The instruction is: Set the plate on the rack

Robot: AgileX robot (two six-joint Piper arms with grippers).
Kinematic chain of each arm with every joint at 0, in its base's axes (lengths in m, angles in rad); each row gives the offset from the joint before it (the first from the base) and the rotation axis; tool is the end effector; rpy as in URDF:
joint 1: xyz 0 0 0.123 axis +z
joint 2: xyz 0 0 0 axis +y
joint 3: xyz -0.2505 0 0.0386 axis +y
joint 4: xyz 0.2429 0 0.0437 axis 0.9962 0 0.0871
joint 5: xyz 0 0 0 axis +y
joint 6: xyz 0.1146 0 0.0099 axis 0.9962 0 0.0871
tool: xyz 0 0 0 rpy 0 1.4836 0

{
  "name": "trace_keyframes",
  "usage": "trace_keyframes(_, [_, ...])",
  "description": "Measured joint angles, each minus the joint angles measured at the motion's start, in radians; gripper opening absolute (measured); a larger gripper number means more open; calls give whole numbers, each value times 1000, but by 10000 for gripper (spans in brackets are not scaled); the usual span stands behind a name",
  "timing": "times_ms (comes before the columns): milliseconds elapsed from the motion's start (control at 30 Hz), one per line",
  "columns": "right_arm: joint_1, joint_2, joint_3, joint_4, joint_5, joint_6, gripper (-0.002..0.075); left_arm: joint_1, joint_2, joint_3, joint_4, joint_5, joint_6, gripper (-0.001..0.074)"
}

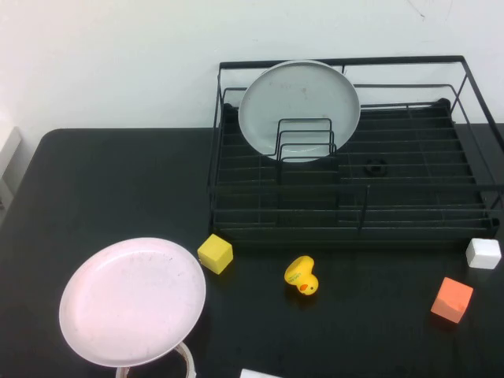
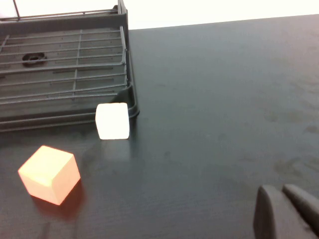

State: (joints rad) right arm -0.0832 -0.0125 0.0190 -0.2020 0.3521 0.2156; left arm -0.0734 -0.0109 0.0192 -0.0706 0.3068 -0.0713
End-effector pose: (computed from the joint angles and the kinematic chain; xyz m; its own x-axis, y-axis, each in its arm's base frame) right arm 0.1019 -0.0165 0.1704 -0.2569 0.0471 -0.9653 0.1561 0.9877 0.0067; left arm 0.1039 -0.0101 0.1745 -0.2355 -0.1212 -0.9643 0.0621 0.9883 -0.1394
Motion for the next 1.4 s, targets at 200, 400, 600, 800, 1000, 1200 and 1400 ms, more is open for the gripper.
trace_keyframes(200, [0,0,0,-4,0,0,11,0,0,0,0,0,0,-3])
trace_keyframes(400, [0,0,0,-4,0,0,11,0,0,0,0,0,0,-3])
trace_keyframes(600, [0,0,0,-4,0,0,11,0,0,0,0,0,0,-3])
trace_keyframes(800, [0,0,0,-4,0,0,11,0,0,0,0,0,0,-3])
trace_keyframes(1000, [0,0,0,-4,0,0,11,0,0,0,-5,0,-3,-3])
trace_keyframes(1200, [0,0,0,10,0,0,11,0,0,0,-259,-54,-72,-3])
trace_keyframes(1400, [0,0,0,376,-4,40,11,0,0,0,-836,-119,-203,-3])
